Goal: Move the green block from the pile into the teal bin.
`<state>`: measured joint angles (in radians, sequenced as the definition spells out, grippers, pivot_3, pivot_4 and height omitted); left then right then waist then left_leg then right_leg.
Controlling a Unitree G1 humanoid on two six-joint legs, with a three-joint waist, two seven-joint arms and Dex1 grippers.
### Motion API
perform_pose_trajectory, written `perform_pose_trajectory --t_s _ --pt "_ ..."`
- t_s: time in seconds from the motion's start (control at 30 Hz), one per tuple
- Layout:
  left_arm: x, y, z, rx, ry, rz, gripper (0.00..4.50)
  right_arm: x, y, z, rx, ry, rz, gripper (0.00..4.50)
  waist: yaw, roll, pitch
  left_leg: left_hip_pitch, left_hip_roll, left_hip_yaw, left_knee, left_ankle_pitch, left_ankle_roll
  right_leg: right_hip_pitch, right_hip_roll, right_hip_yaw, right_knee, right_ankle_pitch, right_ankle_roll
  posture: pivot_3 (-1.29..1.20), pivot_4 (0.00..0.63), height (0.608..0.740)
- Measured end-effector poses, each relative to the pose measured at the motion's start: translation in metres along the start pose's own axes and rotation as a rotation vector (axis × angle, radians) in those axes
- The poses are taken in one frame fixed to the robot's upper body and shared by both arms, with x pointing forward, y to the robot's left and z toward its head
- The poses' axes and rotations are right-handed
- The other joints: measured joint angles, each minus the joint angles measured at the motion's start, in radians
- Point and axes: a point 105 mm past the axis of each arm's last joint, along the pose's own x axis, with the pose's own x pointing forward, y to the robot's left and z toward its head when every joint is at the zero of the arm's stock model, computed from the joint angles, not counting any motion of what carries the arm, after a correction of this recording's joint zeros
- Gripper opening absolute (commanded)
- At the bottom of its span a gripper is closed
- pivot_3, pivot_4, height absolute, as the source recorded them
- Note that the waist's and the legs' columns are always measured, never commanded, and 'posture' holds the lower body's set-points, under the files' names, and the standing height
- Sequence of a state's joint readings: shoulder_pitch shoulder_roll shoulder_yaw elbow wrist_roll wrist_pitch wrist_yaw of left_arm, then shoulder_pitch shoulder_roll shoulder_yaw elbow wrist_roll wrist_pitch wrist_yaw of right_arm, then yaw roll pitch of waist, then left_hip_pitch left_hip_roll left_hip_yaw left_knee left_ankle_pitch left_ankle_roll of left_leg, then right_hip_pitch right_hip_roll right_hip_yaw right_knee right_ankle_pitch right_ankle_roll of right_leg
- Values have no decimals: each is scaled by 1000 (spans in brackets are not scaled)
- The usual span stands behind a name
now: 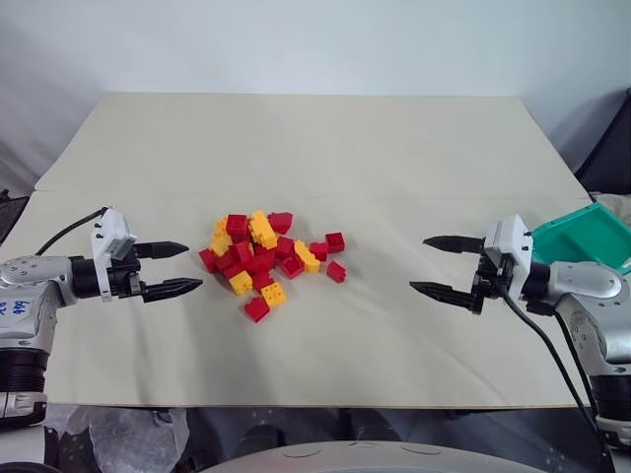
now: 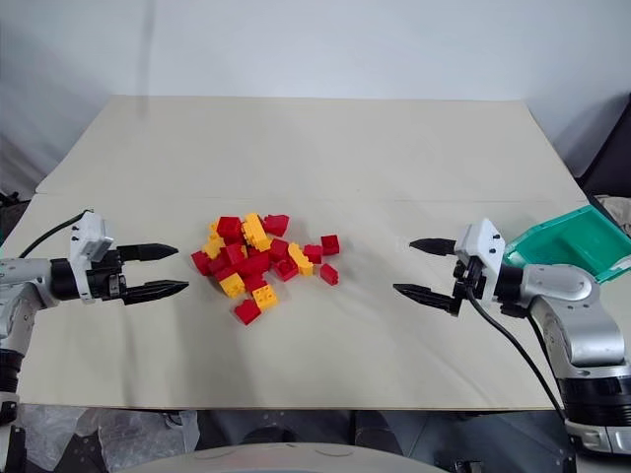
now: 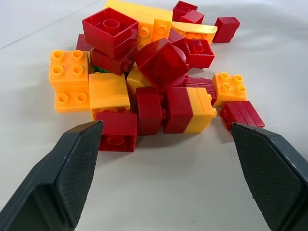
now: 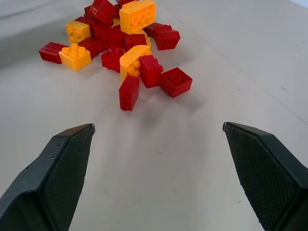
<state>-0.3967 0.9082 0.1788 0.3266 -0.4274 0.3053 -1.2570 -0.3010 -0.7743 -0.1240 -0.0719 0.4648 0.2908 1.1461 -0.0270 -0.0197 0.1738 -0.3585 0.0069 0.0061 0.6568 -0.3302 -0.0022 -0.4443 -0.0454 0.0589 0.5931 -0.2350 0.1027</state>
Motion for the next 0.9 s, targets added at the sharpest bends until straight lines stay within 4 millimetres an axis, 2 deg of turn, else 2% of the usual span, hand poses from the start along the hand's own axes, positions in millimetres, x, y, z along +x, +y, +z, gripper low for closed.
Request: perform_pose_trajectory --t_s 0.13,0.3,0.4,0.5,0.63,0.9 --pt "1 0 2 17 -8 -4 4500 3 0 0 5 -14 -4 4473 0 0 0 0 0 0 0 0 0 0 0 0 0 0 0 0 150 740" --pt "5 10 12 -52 -53 76 4500 9 3 1 17 -35 -4 4473 0 0 0 -1 -1 0 2 0 0 0 1 0 2 0 1 0 150 740" --pt "8 6 18 -13 -64 61 4500 10 3 2 19 -42 -7 4473 0 0 0 -1 -1 0 2 0 0 0 0 0 1 0 1 0 150 740" --pt "19 -4 24 8 -105 -7 3872 16 7 8 14 -77 -4 4500 0 0 0 -1 -1 0 2 0 0 0 0 0 2 0 1 0 150 740" --pt "43 -23 26 20 -110 -151 2707 26 15 16 27 -126 23 4500 1 0 0 -1 -1 0 4 0 0 0 1 0 2 0 1 0 150 740" --pt "89 -28 40 95 -99 -282 108 34 22 21 45 -167 25 4500 5 0 0 -3 -7 -1 8 0 1 0 1 0 3 1 3 0 150 740"
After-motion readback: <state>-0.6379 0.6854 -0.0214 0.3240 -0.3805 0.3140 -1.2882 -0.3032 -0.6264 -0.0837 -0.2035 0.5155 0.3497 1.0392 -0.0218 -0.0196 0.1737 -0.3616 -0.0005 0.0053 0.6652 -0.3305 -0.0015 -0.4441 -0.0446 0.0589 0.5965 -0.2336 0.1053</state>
